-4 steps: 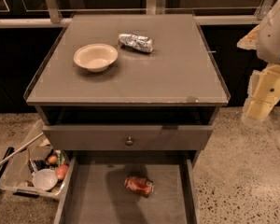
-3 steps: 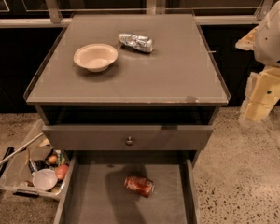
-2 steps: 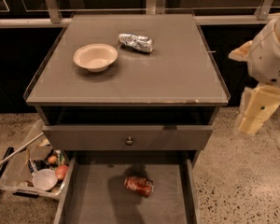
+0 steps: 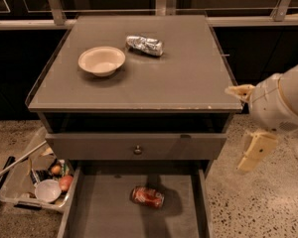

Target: Pick coke can from middle drawer and place on counter

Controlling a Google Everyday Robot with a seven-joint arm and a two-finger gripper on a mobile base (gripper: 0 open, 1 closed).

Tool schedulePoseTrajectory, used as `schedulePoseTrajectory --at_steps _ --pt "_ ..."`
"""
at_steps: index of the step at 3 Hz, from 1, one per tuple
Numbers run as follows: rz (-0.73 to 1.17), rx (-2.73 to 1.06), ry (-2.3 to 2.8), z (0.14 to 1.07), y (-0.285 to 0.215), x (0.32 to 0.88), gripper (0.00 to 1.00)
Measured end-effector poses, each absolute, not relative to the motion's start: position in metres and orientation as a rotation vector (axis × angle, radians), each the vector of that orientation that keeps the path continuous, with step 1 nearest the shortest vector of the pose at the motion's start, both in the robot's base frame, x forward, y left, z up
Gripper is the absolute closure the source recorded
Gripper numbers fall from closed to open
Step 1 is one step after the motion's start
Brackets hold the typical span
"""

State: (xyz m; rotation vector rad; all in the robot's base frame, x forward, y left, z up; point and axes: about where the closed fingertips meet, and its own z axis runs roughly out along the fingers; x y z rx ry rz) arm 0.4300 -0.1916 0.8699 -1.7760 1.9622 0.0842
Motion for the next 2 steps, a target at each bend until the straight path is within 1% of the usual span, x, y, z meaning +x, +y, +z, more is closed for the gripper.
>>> schedulePoseTrajectory --at_steps 1,2 --pt "0.158 -1.757 1.899 0.8294 -0.1871 0.4346 0.00" --pt "0.158 -1.757 1.899 0.8293 -0.1870 0.4345 0.00"
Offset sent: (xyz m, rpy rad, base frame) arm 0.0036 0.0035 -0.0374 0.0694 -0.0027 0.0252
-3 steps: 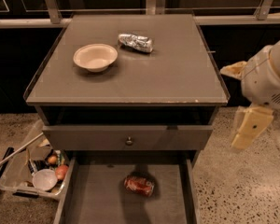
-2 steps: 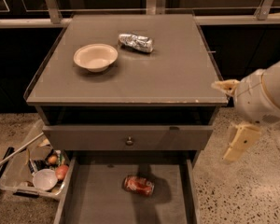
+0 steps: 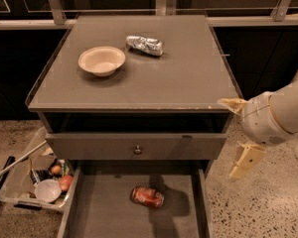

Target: Pick coke can from middle drawer and place on counter

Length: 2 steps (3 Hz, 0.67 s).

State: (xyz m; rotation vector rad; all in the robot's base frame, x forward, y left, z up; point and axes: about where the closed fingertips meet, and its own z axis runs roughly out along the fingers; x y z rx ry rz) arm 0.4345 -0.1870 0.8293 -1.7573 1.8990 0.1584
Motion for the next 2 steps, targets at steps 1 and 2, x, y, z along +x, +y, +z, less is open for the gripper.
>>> schedulePoseTrajectory --at_steps 1,2 --pt "0.204 -1.756 1.879 0.820 -0.178 0.424 0.00" --pt "0.310 -1.734 1.860 0.780 -0.160 0.412 0.00"
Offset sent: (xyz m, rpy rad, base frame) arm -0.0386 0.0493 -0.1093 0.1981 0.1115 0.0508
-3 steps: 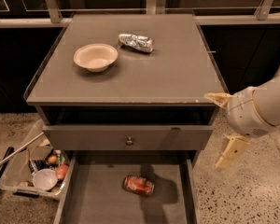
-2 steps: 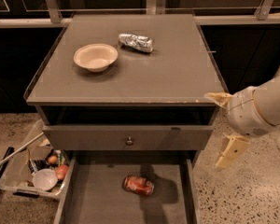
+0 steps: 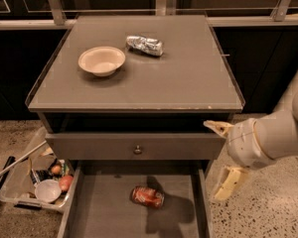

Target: Pick coke can from middle drawer and place on counter

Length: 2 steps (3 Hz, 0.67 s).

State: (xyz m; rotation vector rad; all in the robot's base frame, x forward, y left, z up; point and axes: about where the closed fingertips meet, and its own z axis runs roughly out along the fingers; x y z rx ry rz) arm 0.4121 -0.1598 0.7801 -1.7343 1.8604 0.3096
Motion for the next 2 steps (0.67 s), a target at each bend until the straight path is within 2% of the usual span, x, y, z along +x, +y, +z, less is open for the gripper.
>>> schedulePoseTrajectory --at_steps 2 --pt "0.402 -1.729 1.785 0.694 -0.121 0.403 0.00"
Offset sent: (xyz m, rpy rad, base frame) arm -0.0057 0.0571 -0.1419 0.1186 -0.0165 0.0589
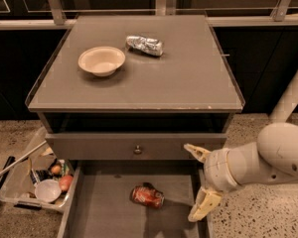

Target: Pick coke can from middle drawer and place on counter

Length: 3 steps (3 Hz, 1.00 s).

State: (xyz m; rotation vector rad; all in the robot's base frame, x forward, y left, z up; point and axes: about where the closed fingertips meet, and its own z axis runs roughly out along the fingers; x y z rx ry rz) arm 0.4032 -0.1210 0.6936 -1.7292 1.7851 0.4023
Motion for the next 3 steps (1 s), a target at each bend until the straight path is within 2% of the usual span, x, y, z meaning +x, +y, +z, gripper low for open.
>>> schedulePoseTrajectory --at_steps 2,3 --pt "0.416 -1.676 1.884 0.612 -0.121 0.437 0.00" --pt "0.415 -1.677 1.882 0.612 -0.120 0.437 0.00"
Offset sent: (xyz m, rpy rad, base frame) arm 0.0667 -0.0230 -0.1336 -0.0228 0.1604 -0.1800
